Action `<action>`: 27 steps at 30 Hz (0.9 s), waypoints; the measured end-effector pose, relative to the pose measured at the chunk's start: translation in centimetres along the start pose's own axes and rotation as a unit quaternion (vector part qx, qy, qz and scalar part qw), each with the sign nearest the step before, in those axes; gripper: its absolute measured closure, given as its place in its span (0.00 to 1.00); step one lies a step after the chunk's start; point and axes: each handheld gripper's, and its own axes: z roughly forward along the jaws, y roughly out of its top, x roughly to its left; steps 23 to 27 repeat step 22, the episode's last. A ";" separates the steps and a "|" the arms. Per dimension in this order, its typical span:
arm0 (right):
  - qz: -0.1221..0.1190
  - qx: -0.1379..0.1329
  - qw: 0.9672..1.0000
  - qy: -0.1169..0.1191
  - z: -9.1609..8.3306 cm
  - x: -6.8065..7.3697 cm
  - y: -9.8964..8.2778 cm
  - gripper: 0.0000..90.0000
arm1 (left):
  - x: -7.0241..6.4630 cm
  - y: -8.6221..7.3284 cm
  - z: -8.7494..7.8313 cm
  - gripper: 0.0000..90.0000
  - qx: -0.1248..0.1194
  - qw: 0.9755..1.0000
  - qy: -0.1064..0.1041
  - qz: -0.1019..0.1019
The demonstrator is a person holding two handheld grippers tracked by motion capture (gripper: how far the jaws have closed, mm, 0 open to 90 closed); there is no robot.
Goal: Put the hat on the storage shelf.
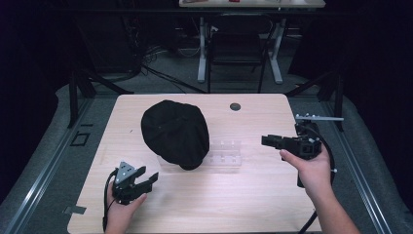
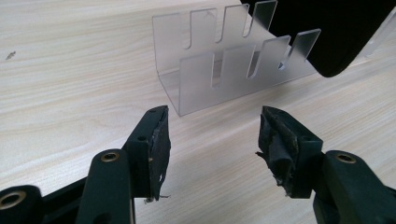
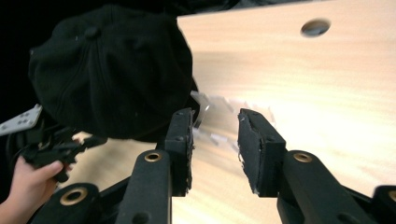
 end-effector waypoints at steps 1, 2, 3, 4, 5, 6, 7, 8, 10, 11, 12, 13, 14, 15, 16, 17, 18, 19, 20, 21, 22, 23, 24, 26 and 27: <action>0.000 0.003 1.000 -0.002 0.1 -0.1 -0.3 0.72 | 0.1 0.0 0.0 0.48 0.000 1.000 0.001 0.001; -0.005 0.000 1.000 -0.009 0.1 -0.2 -0.6 0.71 | 0.1 -0.1 0.0 0.48 0.000 1.000 0.000 0.001; -0.010 0.001 1.000 -0.014 0.2 -0.3 -1.0 0.70 | 0.2 -0.1 0.0 0.48 0.001 1.000 0.000 0.001; -0.012 0.000 1.000 -0.020 0.3 -0.5 -1.6 0.68 | 0.2 -0.1 0.0 0.49 0.001 1.000 0.001 0.003; -0.012 0.000 1.000 -0.020 0.3 -0.5 -1.6 0.68 | 0.3 -0.1 0.0 0.49 0.003 1.000 0.000 0.002; -0.014 -0.002 1.000 -0.022 0.3 -0.6 -1.9 0.68 | 0.3 -0.1 0.0 0.49 0.003 1.000 -0.001 0.001; -0.016 -0.004 1.000 -0.025 0.3 -0.7 -2.2 0.68 | 0.2 -0.1 0.0 0.49 0.005 1.000 0.000 0.002; -0.022 -0.004 0.999 -0.037 0.4 -0.9 -2.9 0.67 | 0.2 -0.2 0.0 0.49 0.005 1.000 -0.001 0.004; -0.025 -0.010 0.999 -0.044 0.5 -1.1 -3.6 0.66 | 0.1 -0.3 0.1 0.49 0.006 1.000 -0.004 0.008; -0.025 -0.010 0.999 -0.044 0.5 -1.1 -3.6 0.66 | 0.1 -0.3 0.1 0.49 0.006 1.000 -0.004 0.008; -0.035 -0.010 0.997 -0.062 0.8 -1.3 -4.5 0.65 | -0.1 -0.3 0.2 0.49 0.007 1.000 -0.005 0.011; -0.035 -0.010 0.997 -0.062 0.8 -1.3 -4.5 0.65 | -0.1 -0.3 0.2 0.49 0.007 1.000 -0.005 0.011; -0.036 -0.013 0.997 -0.072 1.2 -1.7 -5.4 0.65 | -0.2 -0.3 0.2 0.49 0.007 1.000 -0.008 0.017; -0.036 -0.013 0.997 -0.072 1.2 -1.7 -5.4 0.65 | -0.2 -0.3 0.2 0.49 0.007 1.000 -0.008 0.017; -0.037 -0.010 0.996 -0.078 1.4 -1.8 -5.8 0.65 | -0.3 -0.3 0.3 0.49 0.007 1.000 -0.009 0.020; -0.039 -0.009 0.996 -0.085 1.7 -2.0 -6.3 0.65 | -0.4 -0.3 0.2 0.49 0.012 1.000 -0.009 0.022; -0.045 -0.012 0.994 -0.095 2.0 -2.2 -7.0 0.65 | -0.4 -0.3 0.3 0.49 0.010 1.000 -0.010 0.022; -0.045 -0.012 0.994 -0.095 2.0 -2.2 -7.0 0.65 | -0.5 -0.3 0.3 0.49 0.008 1.000 -0.010 0.023; -0.049 -0.013 0.994 -0.101 2.1 -2.4 -7.4 0.65 | -0.5 -0.3 0.3 0.49 0.008 1.000 -0.011 0.023; -0.051 -0.014 0.993 -0.107 2.2 -2.5 -7.8 0.65 | -0.5 -0.3 0.3 0.49 0.008 1.000 -0.011 0.023; -0.053 -0.015 0.992 -0.112 2.3 -2.6 -8.0 0.65 | -0.5 -0.3 0.3 0.49 0.008 1.000 -0.011 0.022; -0.053 -0.015 0.992 -0.112 2.3 -2.6 -8.0 0.65 | -0.5 -0.3 0.3 0.49 0.008 1.000 -0.011 0.022; -0.053 -0.015 0.992 -0.112 2.3 -2.6 -8.0 0.65 | -0.5 -0.3 0.3 0.49 0.008 1.000 -0.011 0.022; -0.053 -0.015 0.992 -0.112 2.3 -2.6 -8.0 0.65 | -0.5 -0.3 0.3 0.49 0.008 1.000 -0.011 0.022; -0.053 -0.015 0.992 -0.112 2.3 -2.6 -8.0 0.65 | -0.5 -0.3 0.3 0.49 0.008 1.000 -0.011 0.022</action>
